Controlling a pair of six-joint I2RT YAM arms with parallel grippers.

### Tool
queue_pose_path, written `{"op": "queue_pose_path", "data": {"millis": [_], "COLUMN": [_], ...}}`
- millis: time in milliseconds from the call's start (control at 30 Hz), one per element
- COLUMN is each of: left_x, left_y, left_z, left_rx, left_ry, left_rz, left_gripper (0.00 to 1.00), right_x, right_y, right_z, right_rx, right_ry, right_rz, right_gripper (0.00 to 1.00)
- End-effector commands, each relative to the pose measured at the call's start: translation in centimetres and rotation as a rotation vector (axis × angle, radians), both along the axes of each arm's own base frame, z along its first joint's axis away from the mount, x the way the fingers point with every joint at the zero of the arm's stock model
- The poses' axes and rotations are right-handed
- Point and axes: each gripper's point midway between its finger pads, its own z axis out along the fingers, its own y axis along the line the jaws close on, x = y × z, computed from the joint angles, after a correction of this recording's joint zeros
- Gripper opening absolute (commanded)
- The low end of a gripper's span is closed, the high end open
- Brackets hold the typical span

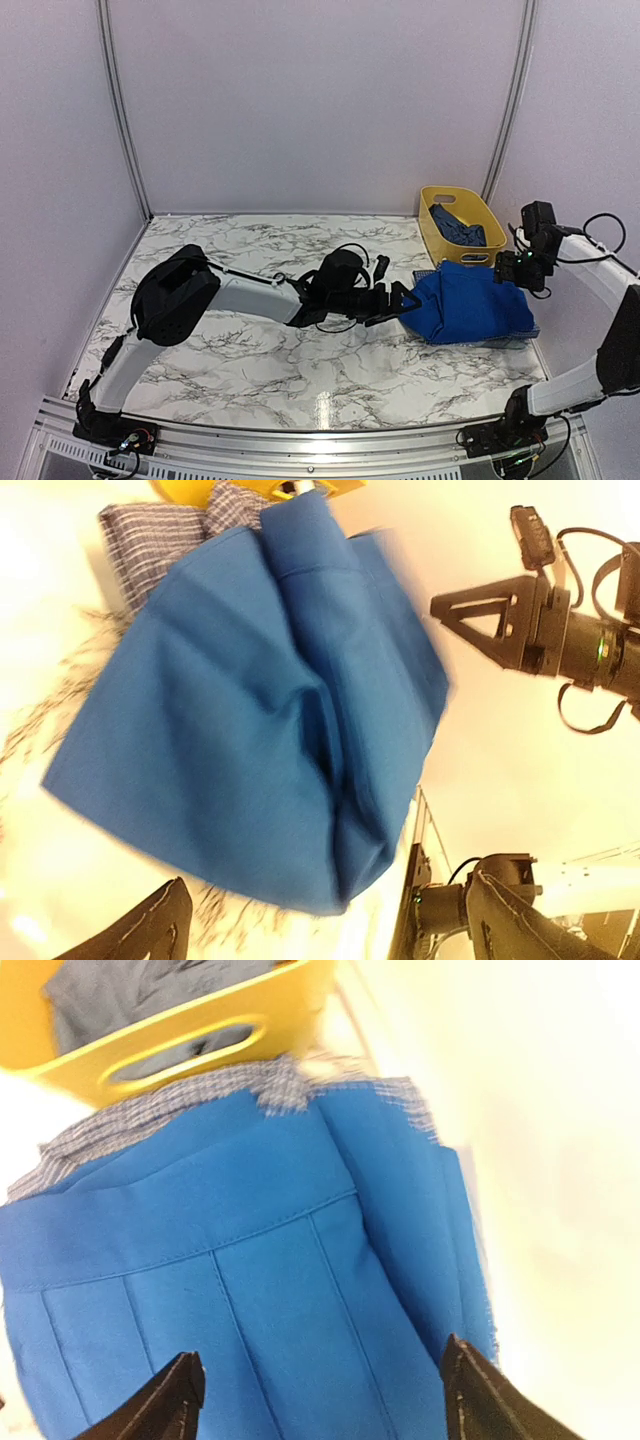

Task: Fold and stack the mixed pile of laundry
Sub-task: Pick up the crumpled T-shirt from the bin.

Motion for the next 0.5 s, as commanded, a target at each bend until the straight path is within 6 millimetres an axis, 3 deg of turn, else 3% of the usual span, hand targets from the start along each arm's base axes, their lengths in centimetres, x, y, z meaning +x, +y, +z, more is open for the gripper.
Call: {"op": "queue_pose_path", "data": {"millis": [0,100,167,233,367,467], "left_x": [1.4,2.0,2.7,3.2,4.6,5.6], "left_y": [1.9,3.7,5.2,6.7,9.7,12.2], "left_z": [3.8,4.5,5.0,5.6,6.0,6.1], "left_rx": [-0.038,-0.026,-0.013,0.0,0.098,0.234], "left_ry": [-0.059,-0.07,-0.083,-0.106,-0.166,-0.223], "left_rz": [0.038,0.072,0.109,0.139,0.198,0.242], "left_gripper": [0.99,0.99,0.99,0.99,0.99,0.99], "right_x": [1.5,1.9,2.3,2.8,2.8,3.4], "right_y": [-3.5,-4.3,-3.6,-1.5,3.5,5.1], "right_z": [3.6,5.7,7.4,8.5,7.3,7.3], "right_rx": [-0.095,-0.12,-0.093,-0.006,0.233,0.311], "right_ry": [-0.069,-0.093,-0.129,-0.174,-0.173,-0.191], "right_rz": [-0.109,-0.127,-0.099,-0.009,0.16,0.208], "right_gripper": [0.78,0.8,0.81,0.81,0.79,0.8]}}
